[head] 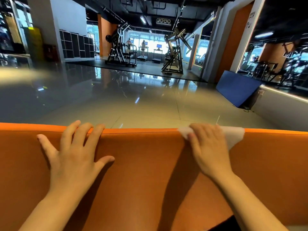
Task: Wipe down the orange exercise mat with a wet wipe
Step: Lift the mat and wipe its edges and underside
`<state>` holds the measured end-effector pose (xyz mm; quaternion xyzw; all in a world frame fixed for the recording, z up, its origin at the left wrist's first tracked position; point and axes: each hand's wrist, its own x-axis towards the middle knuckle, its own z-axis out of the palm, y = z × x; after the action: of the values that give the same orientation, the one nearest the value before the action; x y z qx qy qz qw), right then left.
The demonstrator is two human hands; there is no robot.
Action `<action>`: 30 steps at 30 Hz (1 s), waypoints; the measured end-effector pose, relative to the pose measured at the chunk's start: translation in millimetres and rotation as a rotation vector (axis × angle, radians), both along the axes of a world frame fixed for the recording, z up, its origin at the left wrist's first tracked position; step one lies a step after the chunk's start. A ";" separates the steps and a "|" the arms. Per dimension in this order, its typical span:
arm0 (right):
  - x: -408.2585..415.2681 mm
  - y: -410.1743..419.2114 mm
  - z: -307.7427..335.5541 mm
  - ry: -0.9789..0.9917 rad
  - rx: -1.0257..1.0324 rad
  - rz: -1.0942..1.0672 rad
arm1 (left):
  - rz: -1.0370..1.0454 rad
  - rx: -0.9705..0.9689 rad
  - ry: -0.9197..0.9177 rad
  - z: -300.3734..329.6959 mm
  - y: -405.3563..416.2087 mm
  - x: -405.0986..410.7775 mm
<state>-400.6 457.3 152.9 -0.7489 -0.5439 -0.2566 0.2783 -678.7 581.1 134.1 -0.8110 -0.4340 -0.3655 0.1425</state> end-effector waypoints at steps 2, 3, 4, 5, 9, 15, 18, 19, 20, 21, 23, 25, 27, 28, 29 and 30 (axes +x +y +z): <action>46.1 -29.7 -3.9 0.040 0.001 -0.099 | 0.008 0.019 0.001 -0.7 -3.7 -3.1; 66.4 -42.7 -4.5 0.071 0.006 -0.142 | 0.009 0.034 0.004 -0.8 -4.8 -5.1; 82.2 -52.5 -4.8 0.111 0.019 -0.181 | 0.010 0.042 0.004 -1.0 -6.0 -6.8; 91.4 -57.9 -4.7 0.150 0.040 -0.207 | 0.009 0.049 -0.001 -1.3 -7.1 -7.9; 75.7 -47.6 -8.1 0.301 0.143 -0.255 | 0.026 0.035 -0.043 -7.6 -12.6 -0.9; -68.3 21.3 -8.8 0.152 0.119 -0.053 | 0.016 0.041 -0.071 -8.6 -6.0 1.9; -136.8 45.0 -8.4 0.019 0.092 0.157 | 0.009 0.028 -0.085 -9.3 -8.8 -1.8; -141.5 45.7 -5.8 -0.047 0.060 0.207 | -0.007 0.019 -0.088 -9.7 -8.5 -4.0; -136.8 44.0 -2.4 -0.114 0.022 0.236 | -0.028 0.011 -0.092 -10.3 -7.1 -7.3; -124.6 40.2 0.2 -0.171 -0.015 0.253 | -0.052 0.010 -0.098 -10.7 -5.4 -11.0; -89.2 26.8 2.9 -0.214 -0.045 0.226 | -0.064 0.008 -0.107 -10.0 -2.8 -19.2; -47.9 6.9 1.1 -0.168 -0.009 0.111 | -0.003 -0.033 -0.124 -8.0 -0.7 -28.0; -12.8 -15.2 -2.3 -0.089 0.026 -0.020 | 0.076 -0.091 -0.168 -6.1 1.1 -37.6; -1.5 -22.0 -3.3 -0.043 0.049 -0.064 | 0.094 -0.111 -0.182 -5.3 2.1 -42.2; 3.8 -23.7 -4.0 0.002 0.079 -0.097 | 0.094 -0.116 -0.187 -5.6 3.1 -45.4; 1.8 -20.9 -4.5 0.044 0.117 -0.123 | 0.084 -0.112 -0.184 -6.8 3.5 -46.9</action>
<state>-398.7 436.5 148.4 -0.7688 -0.4746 -0.2879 0.3174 -725.6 584.6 127.3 -0.7617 -0.4986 -0.4076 0.0718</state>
